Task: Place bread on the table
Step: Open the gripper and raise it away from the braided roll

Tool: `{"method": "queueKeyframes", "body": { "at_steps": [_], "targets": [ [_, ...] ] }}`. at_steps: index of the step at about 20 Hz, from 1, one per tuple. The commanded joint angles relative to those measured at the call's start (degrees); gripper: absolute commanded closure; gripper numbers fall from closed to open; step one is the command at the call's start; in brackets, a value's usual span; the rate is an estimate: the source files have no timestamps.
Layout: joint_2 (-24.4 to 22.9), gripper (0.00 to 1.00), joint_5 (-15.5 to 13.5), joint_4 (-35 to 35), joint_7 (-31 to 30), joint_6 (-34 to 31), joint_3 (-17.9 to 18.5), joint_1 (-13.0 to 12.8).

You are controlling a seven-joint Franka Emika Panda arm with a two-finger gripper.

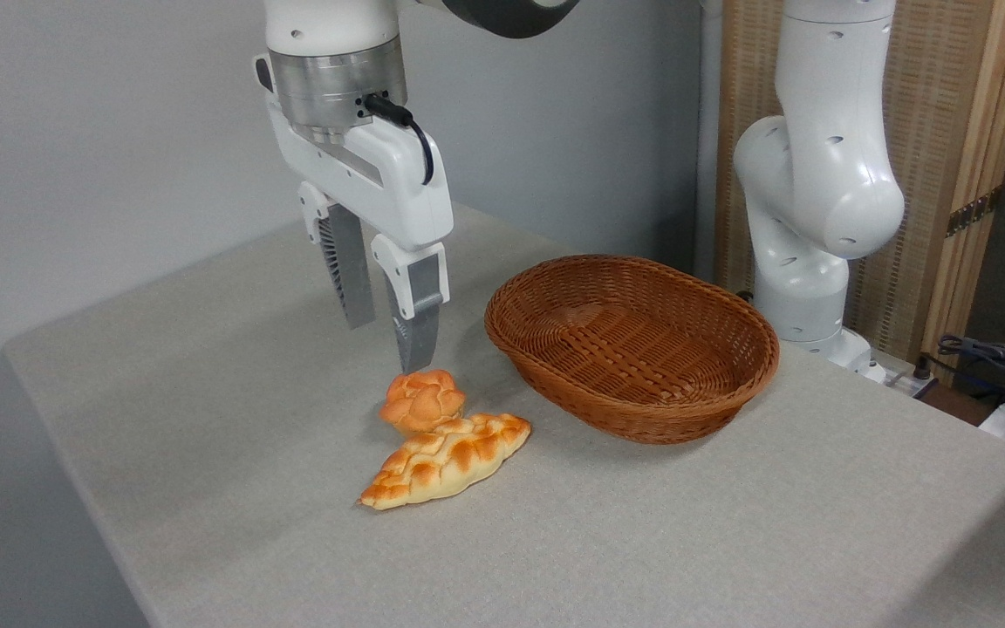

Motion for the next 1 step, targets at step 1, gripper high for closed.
{"method": "queueKeyframes", "body": {
  "at_steps": [1],
  "targets": [
    [0.8,0.0,0.6,0.9,-1.2,1.9,0.3,-0.1]
  ]
}}
